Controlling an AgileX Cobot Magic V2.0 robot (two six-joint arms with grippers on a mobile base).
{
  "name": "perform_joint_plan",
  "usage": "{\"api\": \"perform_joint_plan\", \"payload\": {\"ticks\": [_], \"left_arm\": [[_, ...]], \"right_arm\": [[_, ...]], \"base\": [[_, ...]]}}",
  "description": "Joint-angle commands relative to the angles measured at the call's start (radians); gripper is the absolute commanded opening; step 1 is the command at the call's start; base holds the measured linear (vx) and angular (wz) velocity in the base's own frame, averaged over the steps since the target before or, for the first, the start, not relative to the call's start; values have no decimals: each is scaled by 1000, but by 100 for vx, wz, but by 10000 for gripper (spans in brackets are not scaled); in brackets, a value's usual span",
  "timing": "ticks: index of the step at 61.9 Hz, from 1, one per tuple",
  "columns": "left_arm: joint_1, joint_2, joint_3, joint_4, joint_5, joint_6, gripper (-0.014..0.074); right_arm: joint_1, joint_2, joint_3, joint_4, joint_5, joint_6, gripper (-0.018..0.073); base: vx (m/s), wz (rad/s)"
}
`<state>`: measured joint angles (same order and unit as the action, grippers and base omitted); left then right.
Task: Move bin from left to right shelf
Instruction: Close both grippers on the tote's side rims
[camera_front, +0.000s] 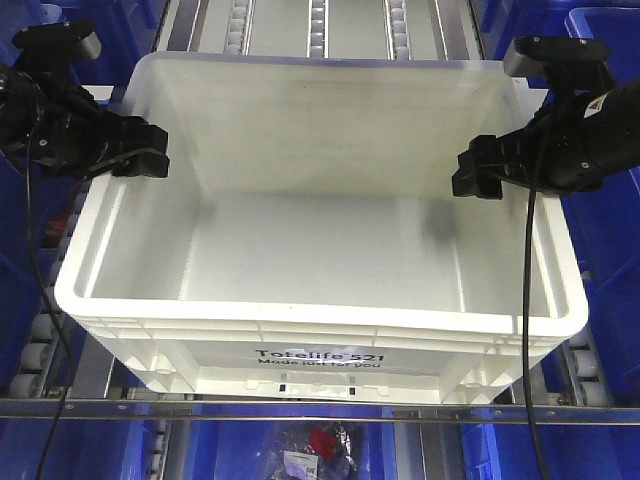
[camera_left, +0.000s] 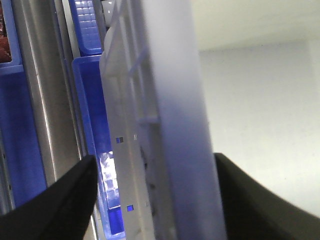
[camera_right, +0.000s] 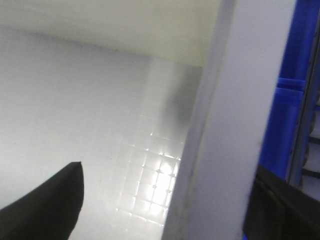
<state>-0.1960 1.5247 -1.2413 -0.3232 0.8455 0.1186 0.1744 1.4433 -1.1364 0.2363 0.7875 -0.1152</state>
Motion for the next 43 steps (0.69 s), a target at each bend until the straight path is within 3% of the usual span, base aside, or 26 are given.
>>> {"api": "perform_joint_plan", "payload": {"ticks": [1, 11, 18, 37, 43], "left_arm": [[-8, -24, -25, -26, -38, 0, 447], [-8, -24, -25, -26, -38, 0, 447], [-8, -24, -25, -26, -38, 2, 412], [-8, -24, -25, -26, -36, 27, -1], [-8, -24, -25, -27, -38, 28, -10]], "right_arm": [[-2, -28, -31, 7, -31, -7, 554], [-2, -28, -31, 6, -27, -7, 524], [-2, -28, -31, 6, -22, -7, 445], [-2, -28, -31, 8, -12, -7, -16], [-2, -28, -31, 8, -18, -7, -10]], "base": [[0, 0], [0, 0], [0, 0], [0, 0], [0, 0]]}}
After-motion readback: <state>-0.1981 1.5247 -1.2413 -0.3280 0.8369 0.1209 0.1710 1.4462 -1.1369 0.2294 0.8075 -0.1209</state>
